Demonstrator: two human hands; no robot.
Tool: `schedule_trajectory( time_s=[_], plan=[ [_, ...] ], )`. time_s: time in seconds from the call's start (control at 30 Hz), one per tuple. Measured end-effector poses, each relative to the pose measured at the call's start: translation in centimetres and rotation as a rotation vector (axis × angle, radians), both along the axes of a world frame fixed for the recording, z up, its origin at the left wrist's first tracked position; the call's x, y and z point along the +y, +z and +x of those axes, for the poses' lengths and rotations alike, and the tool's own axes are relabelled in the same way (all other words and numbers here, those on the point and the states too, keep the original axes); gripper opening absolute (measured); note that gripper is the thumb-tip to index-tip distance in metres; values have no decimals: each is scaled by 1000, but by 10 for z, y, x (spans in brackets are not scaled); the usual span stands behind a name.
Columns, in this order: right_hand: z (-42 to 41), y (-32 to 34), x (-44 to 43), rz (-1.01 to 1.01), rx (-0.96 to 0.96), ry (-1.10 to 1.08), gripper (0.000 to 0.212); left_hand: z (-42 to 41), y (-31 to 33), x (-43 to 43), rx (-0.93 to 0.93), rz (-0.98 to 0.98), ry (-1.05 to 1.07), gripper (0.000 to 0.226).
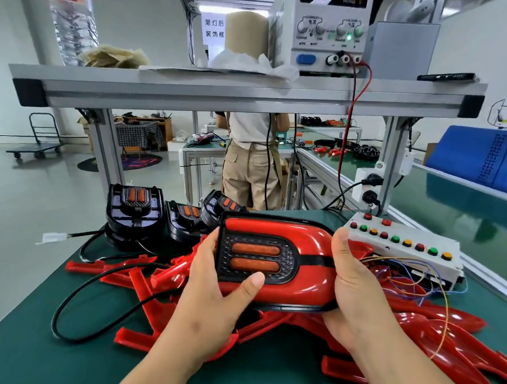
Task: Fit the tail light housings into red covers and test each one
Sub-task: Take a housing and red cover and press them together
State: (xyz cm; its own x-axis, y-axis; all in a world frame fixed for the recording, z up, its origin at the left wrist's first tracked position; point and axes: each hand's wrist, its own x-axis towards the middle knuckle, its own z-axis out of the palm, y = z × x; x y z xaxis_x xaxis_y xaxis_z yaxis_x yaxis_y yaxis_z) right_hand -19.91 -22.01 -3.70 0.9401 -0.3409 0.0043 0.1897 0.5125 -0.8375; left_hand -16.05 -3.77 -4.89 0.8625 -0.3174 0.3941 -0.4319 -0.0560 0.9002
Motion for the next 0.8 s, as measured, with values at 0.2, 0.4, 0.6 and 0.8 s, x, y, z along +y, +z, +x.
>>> schedule_trajectory(
  time_s=[0.2,0.4,0.6,0.8],
  plan=[
    [-4,2,-9,-105,-27,214,62,8,-1,11,15,-49,-29,79],
    [-3,-1,-9,-85,-53,241,64,16,1,22,166,-188,-321,72],
    [-3,1,-7,-78,-70,230,63,18,-2,19,103,-220,-263,71],
    [-6,2,-5,-73,-117,246,60,24,-1,24,166,-273,-359,71]
  ],
)
